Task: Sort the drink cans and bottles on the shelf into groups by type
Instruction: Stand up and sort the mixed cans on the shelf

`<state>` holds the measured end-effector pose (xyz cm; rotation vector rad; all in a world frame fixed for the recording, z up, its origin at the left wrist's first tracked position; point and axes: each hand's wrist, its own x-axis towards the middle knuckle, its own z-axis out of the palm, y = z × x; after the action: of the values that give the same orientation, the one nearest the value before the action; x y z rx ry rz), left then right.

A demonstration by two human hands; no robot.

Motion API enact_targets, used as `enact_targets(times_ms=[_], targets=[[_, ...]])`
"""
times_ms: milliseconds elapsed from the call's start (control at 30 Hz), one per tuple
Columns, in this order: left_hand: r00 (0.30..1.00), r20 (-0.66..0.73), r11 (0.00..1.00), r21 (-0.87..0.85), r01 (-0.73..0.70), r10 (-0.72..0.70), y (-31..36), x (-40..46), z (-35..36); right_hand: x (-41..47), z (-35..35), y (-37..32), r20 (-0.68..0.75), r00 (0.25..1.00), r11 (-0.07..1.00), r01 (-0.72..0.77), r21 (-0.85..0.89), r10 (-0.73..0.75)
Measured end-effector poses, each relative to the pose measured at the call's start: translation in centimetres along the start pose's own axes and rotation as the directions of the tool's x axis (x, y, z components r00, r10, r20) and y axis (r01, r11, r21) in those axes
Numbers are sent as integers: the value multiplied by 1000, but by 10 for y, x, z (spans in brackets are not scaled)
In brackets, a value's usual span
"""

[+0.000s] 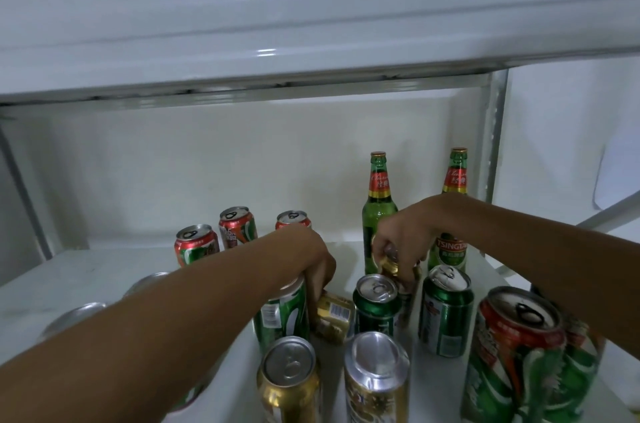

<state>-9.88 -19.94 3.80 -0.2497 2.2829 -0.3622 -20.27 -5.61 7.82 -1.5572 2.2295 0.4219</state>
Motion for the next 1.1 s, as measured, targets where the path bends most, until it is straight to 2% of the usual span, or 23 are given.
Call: enact_targets(times_ms=[200, 367, 667, 933, 1100], targets=[[992, -105, 983, -178, 54, -73, -2, -17, -14, -4, 1, -2, -18, 1000, 1000, -6, 8, 6], [970, -229, 995, -72, 70, -84, 14, -20, -10, -4, 5, -11, -68, 998, 1000, 4, 10, -4], [938, -346, 985, -167, -35, -25, 25, -45, -2, -9, 7, -22, -128, 992, 992, -14, -122, -2], [856, -515, 910, -374, -179, -43, 3, -83, 11, -26, 11, -19, -234, 972, 1000, 22, 0, -21], [748, -661, 844, -434, -315, -61, -6, -113, 27, -41, 7, -27, -441, 897, 990, 82, 115, -23]])
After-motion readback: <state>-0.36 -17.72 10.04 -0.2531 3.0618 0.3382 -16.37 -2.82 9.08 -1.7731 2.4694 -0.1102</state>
